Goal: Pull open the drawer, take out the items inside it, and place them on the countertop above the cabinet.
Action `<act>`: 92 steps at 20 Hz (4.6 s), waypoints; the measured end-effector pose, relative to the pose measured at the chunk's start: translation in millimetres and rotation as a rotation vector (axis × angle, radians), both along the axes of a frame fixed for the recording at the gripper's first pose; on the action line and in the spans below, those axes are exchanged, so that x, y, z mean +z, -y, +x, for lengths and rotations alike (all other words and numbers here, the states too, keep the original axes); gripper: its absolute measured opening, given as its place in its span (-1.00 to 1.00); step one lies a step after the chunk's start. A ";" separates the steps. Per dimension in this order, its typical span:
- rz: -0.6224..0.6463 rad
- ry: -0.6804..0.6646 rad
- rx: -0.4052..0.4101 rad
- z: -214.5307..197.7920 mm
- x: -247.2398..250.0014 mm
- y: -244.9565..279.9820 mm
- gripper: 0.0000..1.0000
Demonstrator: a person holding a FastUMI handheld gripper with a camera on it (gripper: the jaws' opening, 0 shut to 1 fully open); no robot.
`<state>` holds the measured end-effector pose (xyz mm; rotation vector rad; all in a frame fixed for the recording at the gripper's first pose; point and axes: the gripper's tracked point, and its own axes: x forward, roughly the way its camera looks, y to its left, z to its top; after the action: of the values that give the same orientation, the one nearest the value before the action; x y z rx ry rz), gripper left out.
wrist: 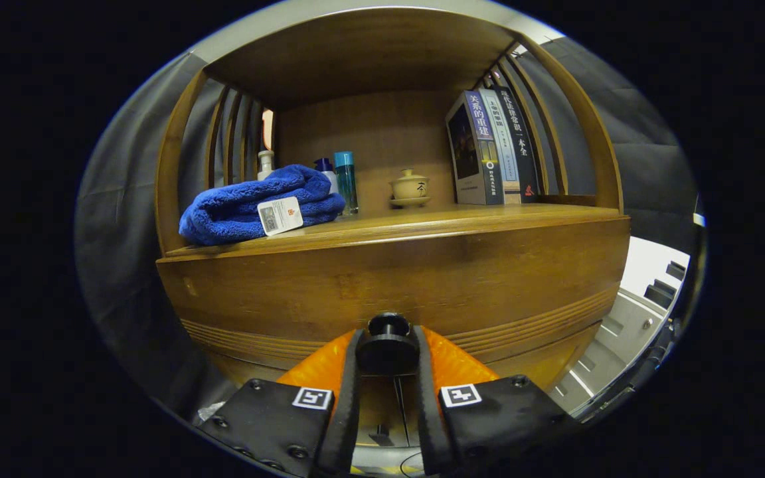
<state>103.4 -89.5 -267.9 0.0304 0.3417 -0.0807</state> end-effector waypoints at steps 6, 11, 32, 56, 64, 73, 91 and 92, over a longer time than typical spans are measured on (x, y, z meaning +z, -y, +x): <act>0.004 0.002 0.021 -32.7 6.0 -4.0 -0.08; -0.050 -0.029 -0.029 -78.5 2.7 17.4 -0.38; -0.027 -0.009 0.037 -40.4 20.2 -2.0 0.50; -0.010 -0.114 0.125 -116.3 19.8 -16.1 -0.21; 0.007 -0.154 0.130 -153.8 18.7 -21.0 -0.21; 0.001 -0.177 0.147 -169.0 14.9 -24.6 -0.21; -0.074 -0.137 0.174 -175.7 26.8 -28.9 0.77; -0.065 -0.110 0.170 -176.1 38.5 -28.4 0.84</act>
<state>-72.6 -61.1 -229.4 -0.0679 0.4497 0.0753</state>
